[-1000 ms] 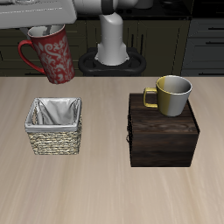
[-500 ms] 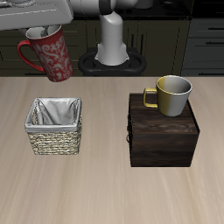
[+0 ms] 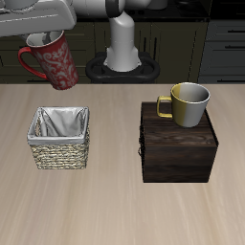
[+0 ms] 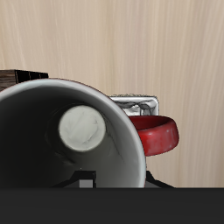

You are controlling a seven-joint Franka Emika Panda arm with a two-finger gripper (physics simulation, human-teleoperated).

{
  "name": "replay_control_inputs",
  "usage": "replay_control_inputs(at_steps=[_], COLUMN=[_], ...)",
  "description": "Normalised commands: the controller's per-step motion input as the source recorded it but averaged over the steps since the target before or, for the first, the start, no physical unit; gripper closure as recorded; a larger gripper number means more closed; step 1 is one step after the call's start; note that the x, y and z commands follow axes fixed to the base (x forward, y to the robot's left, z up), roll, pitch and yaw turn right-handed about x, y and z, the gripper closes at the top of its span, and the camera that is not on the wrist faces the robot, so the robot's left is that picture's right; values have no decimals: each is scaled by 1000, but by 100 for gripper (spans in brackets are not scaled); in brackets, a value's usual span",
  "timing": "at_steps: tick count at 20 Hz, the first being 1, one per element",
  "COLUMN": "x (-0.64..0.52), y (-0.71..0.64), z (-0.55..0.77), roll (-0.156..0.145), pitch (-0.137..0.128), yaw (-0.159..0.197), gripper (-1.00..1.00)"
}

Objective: Place the red mug in the basket

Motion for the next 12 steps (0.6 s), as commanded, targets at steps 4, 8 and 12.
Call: replay_control_inputs(at_steps=[4,8,12], x=[-223,-245,-30], y=[81,-31,-140], z=[-114,-96,-143], roll=[13,8,-35], pitch=[-45,-50,-7], yaw=[11,17,-5], gripper=[100,100,100])
